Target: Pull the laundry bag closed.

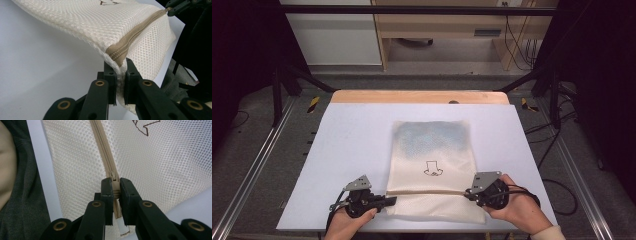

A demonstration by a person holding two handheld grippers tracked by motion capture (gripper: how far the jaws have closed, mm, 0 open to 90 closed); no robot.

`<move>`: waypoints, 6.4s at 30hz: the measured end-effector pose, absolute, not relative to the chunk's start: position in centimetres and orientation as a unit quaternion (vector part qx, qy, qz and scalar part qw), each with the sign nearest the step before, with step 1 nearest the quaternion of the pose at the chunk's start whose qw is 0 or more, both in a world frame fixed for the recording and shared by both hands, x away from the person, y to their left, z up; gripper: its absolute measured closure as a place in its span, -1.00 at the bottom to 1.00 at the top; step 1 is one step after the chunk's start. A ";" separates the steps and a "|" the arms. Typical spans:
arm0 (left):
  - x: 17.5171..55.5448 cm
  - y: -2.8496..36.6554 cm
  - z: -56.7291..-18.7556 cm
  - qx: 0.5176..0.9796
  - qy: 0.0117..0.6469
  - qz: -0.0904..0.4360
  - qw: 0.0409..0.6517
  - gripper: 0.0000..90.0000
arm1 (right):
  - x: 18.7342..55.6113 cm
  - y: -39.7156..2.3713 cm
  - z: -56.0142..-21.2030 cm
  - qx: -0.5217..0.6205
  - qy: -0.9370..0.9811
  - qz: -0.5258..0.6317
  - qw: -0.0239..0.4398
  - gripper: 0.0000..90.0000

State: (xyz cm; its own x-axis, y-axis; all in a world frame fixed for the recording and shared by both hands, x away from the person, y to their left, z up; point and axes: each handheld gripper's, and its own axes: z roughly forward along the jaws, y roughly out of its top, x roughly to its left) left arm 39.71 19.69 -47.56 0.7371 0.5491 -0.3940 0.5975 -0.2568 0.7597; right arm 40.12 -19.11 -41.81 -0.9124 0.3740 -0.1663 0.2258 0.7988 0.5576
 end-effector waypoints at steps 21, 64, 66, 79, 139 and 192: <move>39.7 19.6 -47.6 0.793 0.362 -0.026 0.490 0.84 | 40.0 -20.3 -42.0 0.169 0.938 0.268 0.136 0.82; 39.8 19.8 -47.5 0.791 0.362 -0.025 0.492 0.84 | 39.8 -22.1 -42.5 0.184 0.937 0.264 0.135 0.82; 39.8 19.8 -47.5 0.791 0.362 -0.024 0.492 0.84 | 39.8 -22.2 -42.5 0.185 0.937 0.262 0.136 0.82; 39.8 20.1 -47.3 0.788 0.363 -0.024 0.496 0.84 | 39.7 -23.0 -42.9 0.191 0.936 0.260 0.138 0.82; 39.7 22.7 -44.9 0.784 0.400 0.182 0.439 -0.88 | 41.2 -19.6 -42.2 0.283 0.875 0.338 0.201 -0.86; 43.4 33.6 -44.1 0.713 0.453 0.326 0.424 -0.92 | 43.4 -28.2 -39.9 0.493 0.696 0.412 0.322 -0.85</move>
State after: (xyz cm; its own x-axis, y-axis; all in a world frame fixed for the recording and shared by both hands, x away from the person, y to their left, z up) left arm 43.44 33.61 -44.12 0.3769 0.9227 0.0808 0.3708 -0.2302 0.8997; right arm 43.41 -28.22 -39.88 -0.3071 0.9507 -0.0424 0.4204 0.1755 0.8902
